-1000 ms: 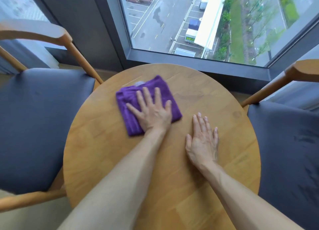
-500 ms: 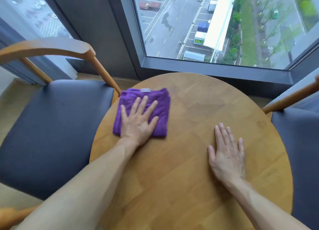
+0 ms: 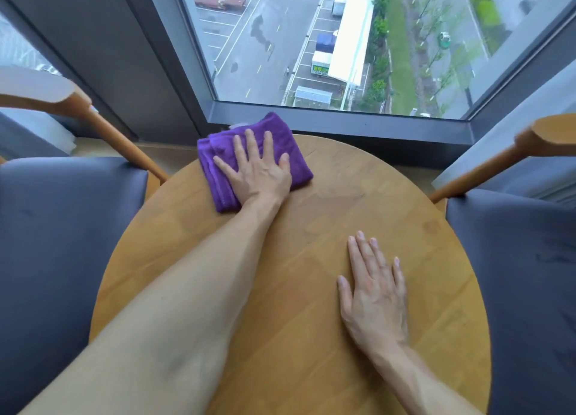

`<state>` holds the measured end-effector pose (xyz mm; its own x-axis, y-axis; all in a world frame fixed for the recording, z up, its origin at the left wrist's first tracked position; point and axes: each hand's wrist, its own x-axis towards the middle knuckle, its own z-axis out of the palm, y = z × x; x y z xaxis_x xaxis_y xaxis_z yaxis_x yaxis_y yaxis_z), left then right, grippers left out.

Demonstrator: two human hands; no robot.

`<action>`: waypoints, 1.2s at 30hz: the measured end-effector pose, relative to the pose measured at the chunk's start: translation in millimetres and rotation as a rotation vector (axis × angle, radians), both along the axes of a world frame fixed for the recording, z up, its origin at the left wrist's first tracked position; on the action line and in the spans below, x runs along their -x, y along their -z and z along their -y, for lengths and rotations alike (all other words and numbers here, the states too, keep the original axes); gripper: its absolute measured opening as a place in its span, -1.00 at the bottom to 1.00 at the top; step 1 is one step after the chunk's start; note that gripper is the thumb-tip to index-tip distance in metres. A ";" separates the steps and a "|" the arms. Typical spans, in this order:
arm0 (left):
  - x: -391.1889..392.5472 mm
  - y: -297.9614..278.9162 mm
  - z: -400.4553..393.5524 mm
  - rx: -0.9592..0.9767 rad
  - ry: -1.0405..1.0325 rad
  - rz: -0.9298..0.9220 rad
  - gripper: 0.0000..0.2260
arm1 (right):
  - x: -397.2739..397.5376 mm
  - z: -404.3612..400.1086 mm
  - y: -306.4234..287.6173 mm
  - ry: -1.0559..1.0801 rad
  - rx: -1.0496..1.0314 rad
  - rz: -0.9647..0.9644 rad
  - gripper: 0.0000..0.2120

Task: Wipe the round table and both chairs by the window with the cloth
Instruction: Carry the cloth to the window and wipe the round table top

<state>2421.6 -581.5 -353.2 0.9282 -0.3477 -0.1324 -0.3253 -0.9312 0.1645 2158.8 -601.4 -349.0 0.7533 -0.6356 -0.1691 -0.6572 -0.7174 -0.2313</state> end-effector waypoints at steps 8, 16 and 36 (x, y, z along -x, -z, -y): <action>55.6 1.9 36.8 -0.009 0.634 0.022 -0.48 | -8.1 -0.8 -8.4 0.058 0.019 0.047 -0.41; 17.9 3.2 -49.0 -0.035 0.657 0.102 -0.46 | -60.7 34.8 -10.9 0.096 0.080 0.089 -0.59; 84.6 -27.6 44.0 0.476 0.794 -0.247 -0.62 | -64.5 91.6 -17.8 0.313 0.080 0.316 -0.52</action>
<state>2337.1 -625.5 -325.6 0.3630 -0.9314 0.0252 -0.7385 -0.2711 0.6173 2223.3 -693.0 -331.2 0.5297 -0.8426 0.0970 -0.7515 -0.5192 -0.4071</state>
